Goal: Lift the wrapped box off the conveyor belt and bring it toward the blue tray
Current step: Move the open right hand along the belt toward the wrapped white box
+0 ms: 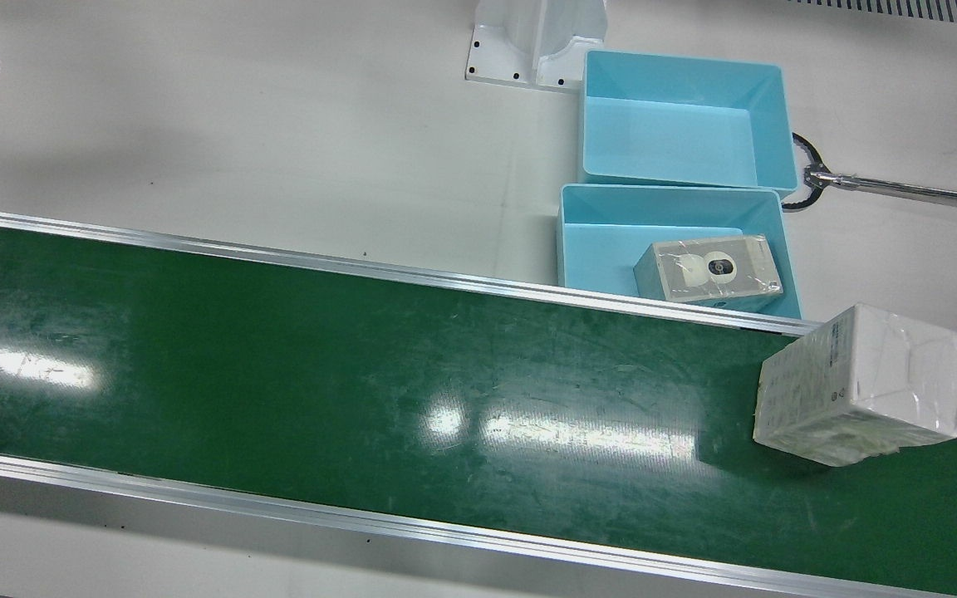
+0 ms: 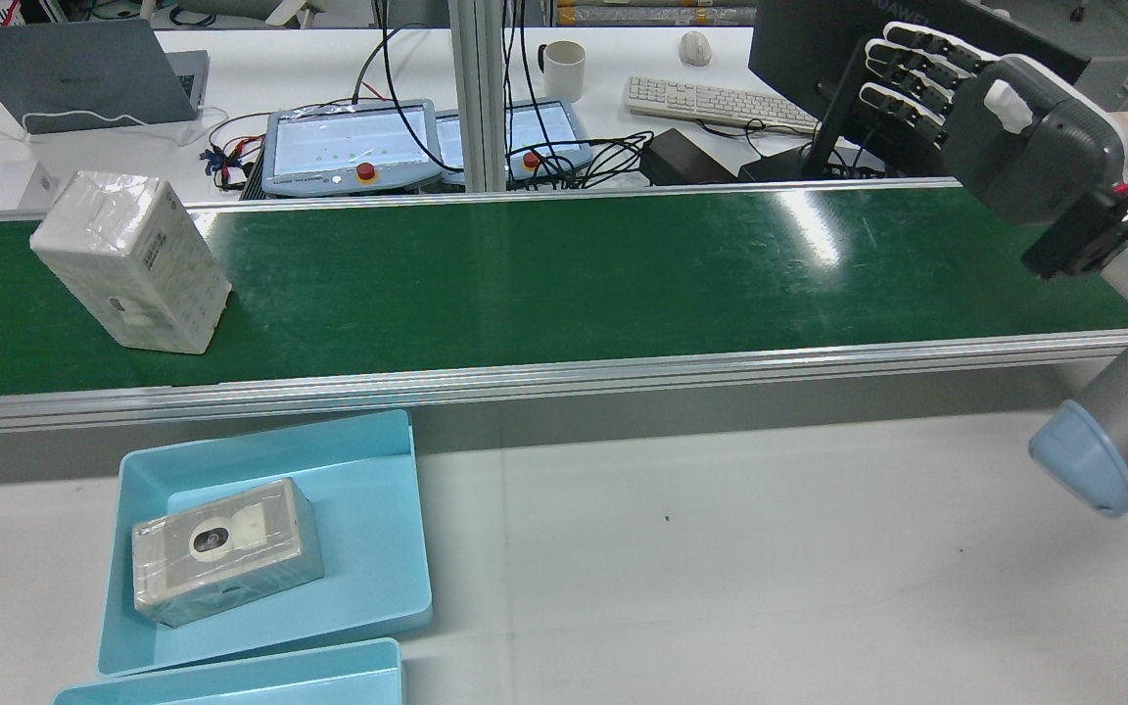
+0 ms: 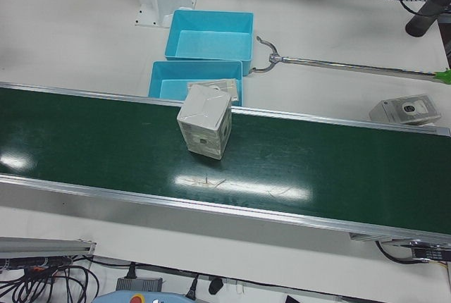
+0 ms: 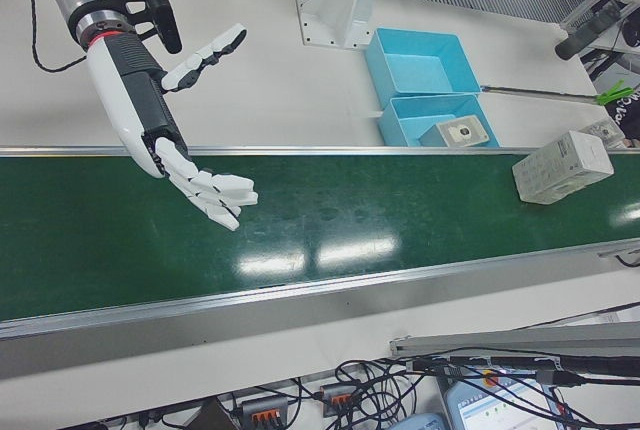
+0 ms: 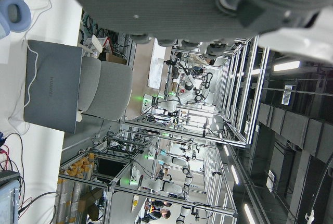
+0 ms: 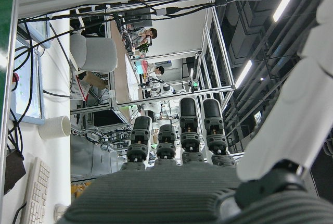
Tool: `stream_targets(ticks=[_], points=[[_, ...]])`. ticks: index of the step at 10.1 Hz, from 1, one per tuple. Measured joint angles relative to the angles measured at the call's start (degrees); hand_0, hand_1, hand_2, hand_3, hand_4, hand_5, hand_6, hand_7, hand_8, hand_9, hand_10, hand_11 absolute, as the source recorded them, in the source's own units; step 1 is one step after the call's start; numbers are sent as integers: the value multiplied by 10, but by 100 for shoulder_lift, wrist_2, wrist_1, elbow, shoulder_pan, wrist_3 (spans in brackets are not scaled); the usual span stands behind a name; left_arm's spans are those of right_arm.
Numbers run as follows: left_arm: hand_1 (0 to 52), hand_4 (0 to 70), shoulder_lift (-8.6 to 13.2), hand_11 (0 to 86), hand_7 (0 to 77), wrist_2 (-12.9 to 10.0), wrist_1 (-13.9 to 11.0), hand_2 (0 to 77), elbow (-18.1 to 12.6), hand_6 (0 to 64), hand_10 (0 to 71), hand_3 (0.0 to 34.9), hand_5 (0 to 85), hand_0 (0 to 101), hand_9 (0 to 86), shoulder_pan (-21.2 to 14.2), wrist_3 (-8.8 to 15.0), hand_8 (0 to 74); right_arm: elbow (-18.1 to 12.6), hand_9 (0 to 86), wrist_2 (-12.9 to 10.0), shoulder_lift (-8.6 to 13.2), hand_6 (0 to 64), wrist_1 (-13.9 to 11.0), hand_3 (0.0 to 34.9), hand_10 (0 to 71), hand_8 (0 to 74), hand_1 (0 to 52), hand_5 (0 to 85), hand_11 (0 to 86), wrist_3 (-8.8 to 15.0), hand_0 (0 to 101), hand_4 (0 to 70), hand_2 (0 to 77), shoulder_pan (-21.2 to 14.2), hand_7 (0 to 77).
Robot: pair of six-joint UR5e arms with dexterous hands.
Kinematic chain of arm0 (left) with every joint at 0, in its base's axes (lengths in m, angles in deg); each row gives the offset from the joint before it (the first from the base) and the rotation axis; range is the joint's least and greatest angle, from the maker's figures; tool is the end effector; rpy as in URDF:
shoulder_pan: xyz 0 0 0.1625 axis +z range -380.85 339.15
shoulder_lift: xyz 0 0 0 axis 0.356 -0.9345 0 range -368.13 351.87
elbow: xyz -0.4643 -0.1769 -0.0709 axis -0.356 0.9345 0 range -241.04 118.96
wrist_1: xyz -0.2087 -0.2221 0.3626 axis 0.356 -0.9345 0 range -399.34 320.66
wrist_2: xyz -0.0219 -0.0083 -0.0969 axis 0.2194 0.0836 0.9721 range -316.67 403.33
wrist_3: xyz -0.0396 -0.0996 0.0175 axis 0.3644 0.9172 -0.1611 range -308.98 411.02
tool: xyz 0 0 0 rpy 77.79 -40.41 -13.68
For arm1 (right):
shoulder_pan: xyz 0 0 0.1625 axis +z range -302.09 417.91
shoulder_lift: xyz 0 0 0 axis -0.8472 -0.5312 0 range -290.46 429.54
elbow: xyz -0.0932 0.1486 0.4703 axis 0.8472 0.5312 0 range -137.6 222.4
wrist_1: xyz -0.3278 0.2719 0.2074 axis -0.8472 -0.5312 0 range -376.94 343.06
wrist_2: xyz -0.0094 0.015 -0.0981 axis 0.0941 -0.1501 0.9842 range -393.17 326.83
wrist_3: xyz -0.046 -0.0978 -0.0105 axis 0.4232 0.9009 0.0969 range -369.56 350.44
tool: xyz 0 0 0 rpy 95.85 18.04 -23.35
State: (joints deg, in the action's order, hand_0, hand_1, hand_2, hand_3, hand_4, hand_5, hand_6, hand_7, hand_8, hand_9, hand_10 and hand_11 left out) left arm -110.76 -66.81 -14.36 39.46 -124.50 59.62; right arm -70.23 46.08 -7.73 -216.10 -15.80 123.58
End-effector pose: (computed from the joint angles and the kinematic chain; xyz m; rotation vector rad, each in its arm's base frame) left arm -0.2409 -0.5862 0.5766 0.2963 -2.1437 2.2300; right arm -0.1120 -0.6205 0.4551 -0.4827 -2.4285 1.8681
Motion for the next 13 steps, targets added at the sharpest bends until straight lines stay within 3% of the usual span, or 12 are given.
stream_targets(ticks=[1, 2, 4, 5, 6, 8, 9, 13], points=[[0, 0, 0, 5, 5, 0, 0, 11, 0, 0, 0, 0, 11, 0, 0, 0, 0, 5, 6, 131, 2, 6, 71, 3, 20, 125, 104, 22, 229, 196, 0, 402, 147, 60, -7, 235], [0, 0, 0, 5, 5, 0, 0, 11, 0, 0, 0, 0, 11, 0, 0, 0, 0, 5, 19, 131, 2, 24, 71, 5, 20, 125, 104, 87, 229, 196, 7, 402, 147, 71, -38, 235], [0, 0, 0, 0, 5, 0, 0, 11, 0, 0, 5, 0, 11, 0, 0, 0, 0, 5, 98, 131, -13, 152, 71, 32, 20, 125, 104, 60, 240, 191, 56, 420, 147, 93, -188, 235], [0, 0, 0, 0, 5, 0, 0, 11, 0, 0, 5, 0, 11, 0, 0, 0, 0, 5, 236, 142, -30, 250, 87, 145, 19, 131, 104, 76, 240, 202, 84, 441, 147, 87, -286, 251], [0, 0, 0, 0, 5, 0, 0, 11, 0, 0, 5, 0, 11, 0, 0, 0, 0, 5, 420, 164, -45, 340, 104, 339, 19, 131, 104, 142, 224, 202, 115, 477, 147, 175, -387, 262], [0, 0, 0, 0, 5, 0, 0, 5, 0, 0, 5, 0, 11, 0, 0, 0, 0, 5, 679, 169, -69, 521, 109, 623, 18, 109, 87, 142, 229, 175, 242, 477, 158, 191, -560, 278], [0, 0, 0, 0, 5, 0, 0, 11, 0, 0, 5, 0, 11, 0, 0, 0, 0, 5, 726, 142, -77, 588, 131, 652, 18, 65, 71, 158, 251, 125, 312, 479, 202, 196, -615, 322], [0, 0, 0, 0, 5, 0, 0, 5, 0, 0, 5, 0, 11, 0, 0, 0, 0, 5, 731, 98, -84, 671, 131, 593, 18, 16, 44, 185, 251, 44, 607, 497, 180, 213, -801, 333]])
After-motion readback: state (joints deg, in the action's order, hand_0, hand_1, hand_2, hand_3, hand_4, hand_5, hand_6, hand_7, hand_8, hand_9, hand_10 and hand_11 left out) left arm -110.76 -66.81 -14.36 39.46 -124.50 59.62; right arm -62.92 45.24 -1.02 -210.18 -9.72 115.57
